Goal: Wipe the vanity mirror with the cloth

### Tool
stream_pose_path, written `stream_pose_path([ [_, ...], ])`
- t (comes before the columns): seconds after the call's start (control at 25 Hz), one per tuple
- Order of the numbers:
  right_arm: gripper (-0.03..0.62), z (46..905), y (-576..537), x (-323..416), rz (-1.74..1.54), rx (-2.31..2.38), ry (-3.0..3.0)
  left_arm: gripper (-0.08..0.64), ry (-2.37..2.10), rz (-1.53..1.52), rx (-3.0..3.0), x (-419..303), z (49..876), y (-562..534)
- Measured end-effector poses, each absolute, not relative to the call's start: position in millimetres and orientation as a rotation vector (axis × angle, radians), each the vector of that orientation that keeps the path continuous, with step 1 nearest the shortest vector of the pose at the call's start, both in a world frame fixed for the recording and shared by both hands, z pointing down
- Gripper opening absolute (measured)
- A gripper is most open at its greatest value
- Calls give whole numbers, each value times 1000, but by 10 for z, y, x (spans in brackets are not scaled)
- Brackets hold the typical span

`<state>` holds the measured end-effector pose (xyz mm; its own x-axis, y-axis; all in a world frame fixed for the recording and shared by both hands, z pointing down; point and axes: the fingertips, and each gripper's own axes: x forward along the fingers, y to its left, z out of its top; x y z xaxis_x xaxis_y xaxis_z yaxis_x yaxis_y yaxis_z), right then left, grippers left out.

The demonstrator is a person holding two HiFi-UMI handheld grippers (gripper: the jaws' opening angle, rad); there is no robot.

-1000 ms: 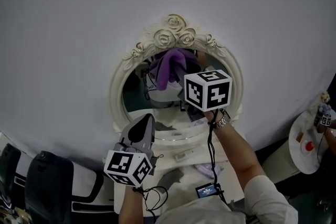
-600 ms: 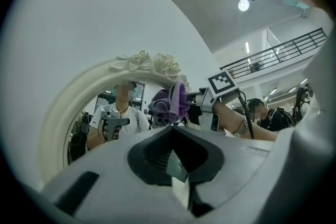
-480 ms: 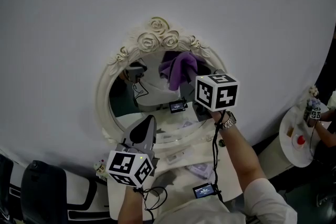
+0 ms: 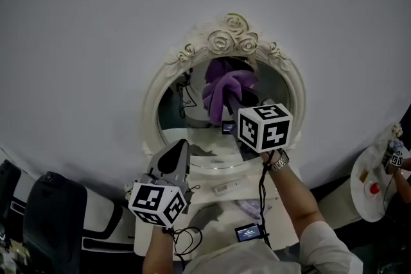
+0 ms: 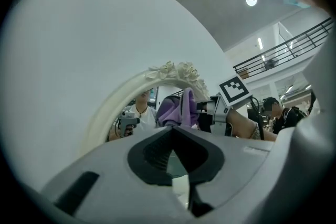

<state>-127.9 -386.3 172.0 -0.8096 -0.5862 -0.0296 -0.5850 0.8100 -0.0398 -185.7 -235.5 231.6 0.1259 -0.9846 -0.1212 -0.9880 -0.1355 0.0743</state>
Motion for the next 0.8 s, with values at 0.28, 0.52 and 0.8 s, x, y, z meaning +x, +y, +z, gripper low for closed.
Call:
stream_pose_path([
  [0.28, 57, 2198, -3342, -2304, 99, -727, 3155, 0, 2169, 200, -2233, -2215, 2416, -2077],
  [0.52, 57, 2191, -3259, -2724, 22, -650, 3138, 0, 2265, 176, -2166, -2506, 2547, -1846],
  [0.8, 57, 2149, -3228, -2895, -35, -624, 3122, 0, 2286, 170, -2181, -2557, 2649, -1860],
])
